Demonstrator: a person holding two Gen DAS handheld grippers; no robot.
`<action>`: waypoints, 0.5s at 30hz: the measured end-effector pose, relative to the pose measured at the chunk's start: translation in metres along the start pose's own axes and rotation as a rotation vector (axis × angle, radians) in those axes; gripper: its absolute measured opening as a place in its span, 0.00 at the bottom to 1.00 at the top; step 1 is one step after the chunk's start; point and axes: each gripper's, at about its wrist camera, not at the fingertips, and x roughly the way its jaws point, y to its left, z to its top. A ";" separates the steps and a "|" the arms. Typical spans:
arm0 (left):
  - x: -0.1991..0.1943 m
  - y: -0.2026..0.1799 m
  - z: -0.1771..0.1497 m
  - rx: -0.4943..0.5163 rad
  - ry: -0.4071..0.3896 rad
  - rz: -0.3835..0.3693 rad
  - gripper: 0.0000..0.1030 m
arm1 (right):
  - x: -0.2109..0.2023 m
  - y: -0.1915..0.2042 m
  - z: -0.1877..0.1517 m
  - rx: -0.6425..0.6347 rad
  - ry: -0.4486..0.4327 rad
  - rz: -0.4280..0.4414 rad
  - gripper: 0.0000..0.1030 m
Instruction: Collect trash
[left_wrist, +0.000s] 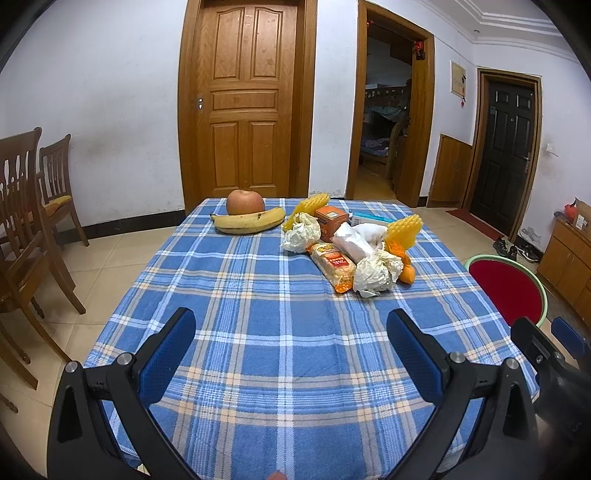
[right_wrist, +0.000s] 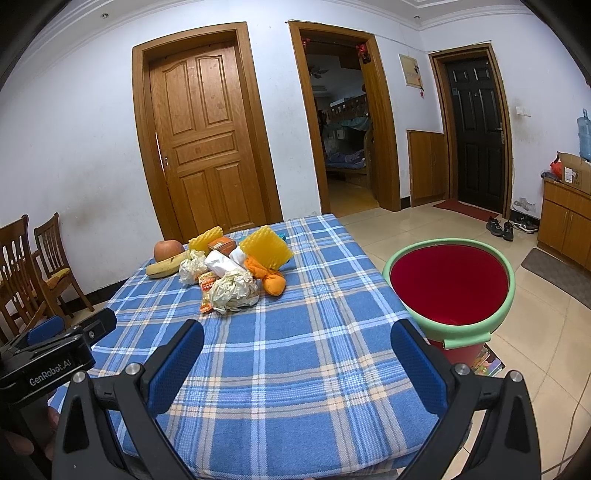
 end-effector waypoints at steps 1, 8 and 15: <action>0.001 0.000 0.000 0.000 0.002 0.001 0.99 | 0.000 -0.001 0.000 0.001 0.001 0.001 1.00; 0.008 -0.001 0.001 0.005 0.025 0.002 0.99 | 0.005 0.000 0.000 0.015 0.029 -0.004 1.00; 0.023 0.000 0.009 0.013 0.056 0.013 0.99 | 0.015 -0.006 0.009 0.022 0.065 0.000 1.00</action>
